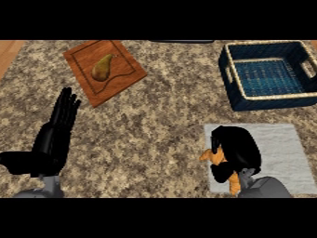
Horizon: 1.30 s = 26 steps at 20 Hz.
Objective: Pick the croissant from the placemat and place it in the basket
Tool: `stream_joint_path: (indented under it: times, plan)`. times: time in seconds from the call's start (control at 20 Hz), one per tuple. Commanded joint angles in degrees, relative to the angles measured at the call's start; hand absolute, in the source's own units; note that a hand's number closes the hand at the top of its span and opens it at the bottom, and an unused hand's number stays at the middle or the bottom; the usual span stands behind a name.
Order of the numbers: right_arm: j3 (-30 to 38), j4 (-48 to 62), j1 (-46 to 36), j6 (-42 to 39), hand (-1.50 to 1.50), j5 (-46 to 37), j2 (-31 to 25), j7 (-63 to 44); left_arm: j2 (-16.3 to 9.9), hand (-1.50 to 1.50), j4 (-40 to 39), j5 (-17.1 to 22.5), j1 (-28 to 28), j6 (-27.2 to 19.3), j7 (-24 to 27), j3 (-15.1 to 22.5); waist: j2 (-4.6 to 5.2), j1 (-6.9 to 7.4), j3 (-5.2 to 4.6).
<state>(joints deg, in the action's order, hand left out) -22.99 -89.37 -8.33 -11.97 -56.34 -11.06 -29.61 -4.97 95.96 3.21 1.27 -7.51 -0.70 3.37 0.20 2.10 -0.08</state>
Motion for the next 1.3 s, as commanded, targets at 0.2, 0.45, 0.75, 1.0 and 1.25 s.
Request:
stream_joint_path:
  times: [0.2, 0.45, 0.75, 1.0, 1.25]
  plan:
    - [-6.8, 11.8, -10.3, 11.1, 1.50, -3.6, 10.7, 8.3, 1.0, 0.00, 1.2, -1.7, 0.2, -1.8, -1.9, 0.9, -0.06, -1.01, 0.13]
    - [-5.7, -7.8, -4.6, 10.7, 1.50, 4.0, 10.9, 8.4, 0.1, 0.00, -0.8, -0.2, 1.5, -1.4, -0.8, -2.1, -0.35, -2.51, 0.10]
    - [-3.1, -30.0, -6.2, 2.3, 1.50, 9.1, 11.0, -0.2, -1.0, 0.00, 0.6, 0.5, 0.9, -0.6, -2.1, -2.9, -0.54, -2.82, 0.06]
    - [-0.2, -44.4, -4.8, -7.1, 1.50, 13.0, 11.0, -9.9, 1.6, 0.00, -1.6, -1.0, -1.3, -1.1, 1.7, -0.9, -0.41, -2.54, 0.05]
    - [9.6, -44.1, -10.5, -11.9, 1.50, 16.1, 9.5, -17.2, 2.1, 0.00, -2.3, -1.4, 0.4, -1.5, 1.0, -1.1, -0.22, -2.33, 0.05]
